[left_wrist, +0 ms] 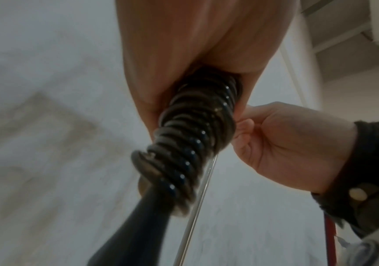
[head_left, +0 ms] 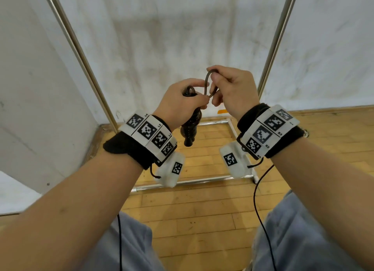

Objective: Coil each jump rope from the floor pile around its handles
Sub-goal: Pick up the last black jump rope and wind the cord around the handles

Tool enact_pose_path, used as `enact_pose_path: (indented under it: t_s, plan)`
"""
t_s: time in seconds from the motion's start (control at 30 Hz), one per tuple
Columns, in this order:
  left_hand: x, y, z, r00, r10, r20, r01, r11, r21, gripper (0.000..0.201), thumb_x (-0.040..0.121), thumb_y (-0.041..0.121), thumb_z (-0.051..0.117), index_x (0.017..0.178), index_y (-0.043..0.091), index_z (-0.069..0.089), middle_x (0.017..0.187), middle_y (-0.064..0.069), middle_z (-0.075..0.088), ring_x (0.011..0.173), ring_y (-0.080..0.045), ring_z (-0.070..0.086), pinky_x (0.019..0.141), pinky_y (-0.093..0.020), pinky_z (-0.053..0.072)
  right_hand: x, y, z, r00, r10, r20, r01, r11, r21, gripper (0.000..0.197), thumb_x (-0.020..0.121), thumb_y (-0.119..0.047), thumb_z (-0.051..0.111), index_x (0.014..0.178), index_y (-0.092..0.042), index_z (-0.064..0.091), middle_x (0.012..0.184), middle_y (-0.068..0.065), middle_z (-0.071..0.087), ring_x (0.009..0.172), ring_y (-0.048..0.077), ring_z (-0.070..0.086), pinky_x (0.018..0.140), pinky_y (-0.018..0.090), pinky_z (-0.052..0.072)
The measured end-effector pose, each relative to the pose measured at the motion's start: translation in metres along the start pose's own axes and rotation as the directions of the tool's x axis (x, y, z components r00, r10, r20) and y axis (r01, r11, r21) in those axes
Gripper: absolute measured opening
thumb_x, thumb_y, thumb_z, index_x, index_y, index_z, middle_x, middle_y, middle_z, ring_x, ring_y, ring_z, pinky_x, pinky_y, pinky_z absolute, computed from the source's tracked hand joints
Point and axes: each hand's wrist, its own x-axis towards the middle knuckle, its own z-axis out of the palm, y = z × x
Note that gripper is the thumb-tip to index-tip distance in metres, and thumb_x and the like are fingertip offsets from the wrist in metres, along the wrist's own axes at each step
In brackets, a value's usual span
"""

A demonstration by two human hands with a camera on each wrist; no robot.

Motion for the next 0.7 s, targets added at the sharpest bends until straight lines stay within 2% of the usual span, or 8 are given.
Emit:
enact_pose_path:
  t_s: [0.03, 0.1, 0.23, 0.37, 0.47, 0.5, 0.63, 0.7]
  plan:
    - [-0.001, 0.009, 0.000, 1.000, 0.022, -0.020, -0.022, 1.000, 0.015, 0.009, 0.087, 0.019, 0.067, 0.096, 0.017, 0.068, 0.078, -0.006, 0.071, 0.073, -0.016, 0.069, 0.072, -0.028, 0.055, 0.002, -0.007, -0.002, 1.000, -0.013, -0.007, 0.013, 1.000, -0.001, 0.020, 0.094, -0.008, 0.049, 0.098, -0.016, 0.067, 0.058, 0.000, 0.058, 0.041, 0.014, 0.054, 0.045, 0.023, 0.046]
    - [-0.002, 0.025, 0.000, 0.995, 0.059, -0.082, -0.056, 0.998, 0.031, 0.014, 0.088, 0.028, 0.065, 0.082, 0.017, 0.070, 0.072, -0.003, 0.071, 0.068, -0.015, 0.068, 0.067, -0.026, 0.055, 0.004, -0.023, -0.006, 0.999, -0.037, -0.016, 0.036, 0.999, -0.006, 0.021, 0.094, -0.007, 0.049, 0.100, -0.014, 0.067, 0.059, 0.001, 0.058, 0.042, 0.013, 0.055, 0.047, 0.024, 0.048]
    - [-0.002, 0.056, -0.002, 0.964, 0.139, -0.228, -0.130, 0.990, 0.055, 0.018, 0.088, 0.024, 0.061, 0.072, 0.021, 0.068, 0.066, 0.005, 0.068, 0.064, -0.007, 0.063, 0.068, -0.027, 0.052, 0.006, -0.052, -0.008, 0.999, -0.046, -0.012, 0.046, 0.998, 0.031, 0.025, 0.091, -0.003, 0.054, 0.114, -0.010, 0.061, 0.065, 0.001, 0.061, 0.050, 0.010, 0.062, 0.057, 0.023, 0.053]
    - [-0.006, 0.086, -0.001, 0.917, 0.203, -0.343, -0.245, 0.966, -0.082, 0.008, 0.088, 0.013, 0.063, 0.082, 0.017, 0.067, 0.077, 0.003, 0.067, 0.071, -0.008, 0.067, 0.070, -0.024, 0.055, 0.008, -0.082, -0.013, 0.999, -0.041, -0.009, 0.041, 0.999, 0.010, 0.008, 0.084, -0.006, 0.064, 0.085, -0.014, 0.063, 0.068, -0.003, 0.067, 0.063, 0.009, 0.068, 0.058, 0.020, 0.050]
    - [-0.003, 0.104, -0.008, 0.928, 0.186, -0.322, -0.230, 0.968, -0.102, 0.005, 0.086, 0.011, 0.064, 0.083, 0.012, 0.069, 0.079, -0.004, 0.069, 0.074, -0.017, 0.067, 0.076, -0.032, 0.055, 0.013, -0.098, -0.022, 0.998, -0.050, -0.029, 0.050, 0.999, 0.001, 0.012, 0.084, -0.005, 0.063, 0.077, -0.014, 0.064, 0.066, -0.002, 0.067, 0.059, 0.009, 0.066, 0.059, 0.023, 0.052]
    - [0.000, 0.109, -0.011, 0.938, 0.176, -0.299, -0.216, 0.971, -0.106, 0.006, 0.086, 0.010, 0.064, 0.082, 0.011, 0.069, 0.079, -0.006, 0.069, 0.072, -0.017, 0.066, 0.075, -0.033, 0.055, 0.016, -0.101, -0.025, 0.998, -0.050, -0.041, 0.050, 0.999, 0.005, 0.011, 0.085, -0.003, 0.061, 0.080, -0.013, 0.064, 0.067, 0.000, 0.066, 0.057, 0.009, 0.064, 0.060, 0.023, 0.053]
    - [0.021, 0.115, -0.013, 0.966, 0.169, -0.194, -0.189, 0.978, -0.086, 0.008, 0.093, 0.009, 0.055, 0.087, 0.011, 0.061, 0.078, -0.004, 0.070, 0.067, -0.011, 0.068, 0.066, -0.023, 0.052, 0.033, -0.095, -0.041, 0.993, -0.057, -0.099, 0.056, 0.998, -0.007, 0.016, 0.089, 0.000, 0.052, 0.089, -0.011, 0.063, 0.068, 0.002, 0.062, 0.053, 0.008, 0.061, 0.059, 0.021, 0.054]
    - [0.038, 0.110, -0.008, 0.973, 0.174, -0.150, -0.190, 0.977, -0.097, 0.012, 0.093, 0.006, 0.051, 0.087, 0.015, 0.056, 0.074, -0.003, 0.067, 0.066, -0.013, 0.068, 0.072, -0.031, 0.053, 0.044, -0.083, -0.051, 0.993, -0.057, -0.102, 0.054, 0.998, -0.028, 0.018, 0.089, 0.002, 0.048, 0.093, -0.009, 0.062, 0.068, 0.003, 0.060, 0.051, 0.006, 0.061, 0.059, 0.020, 0.054]
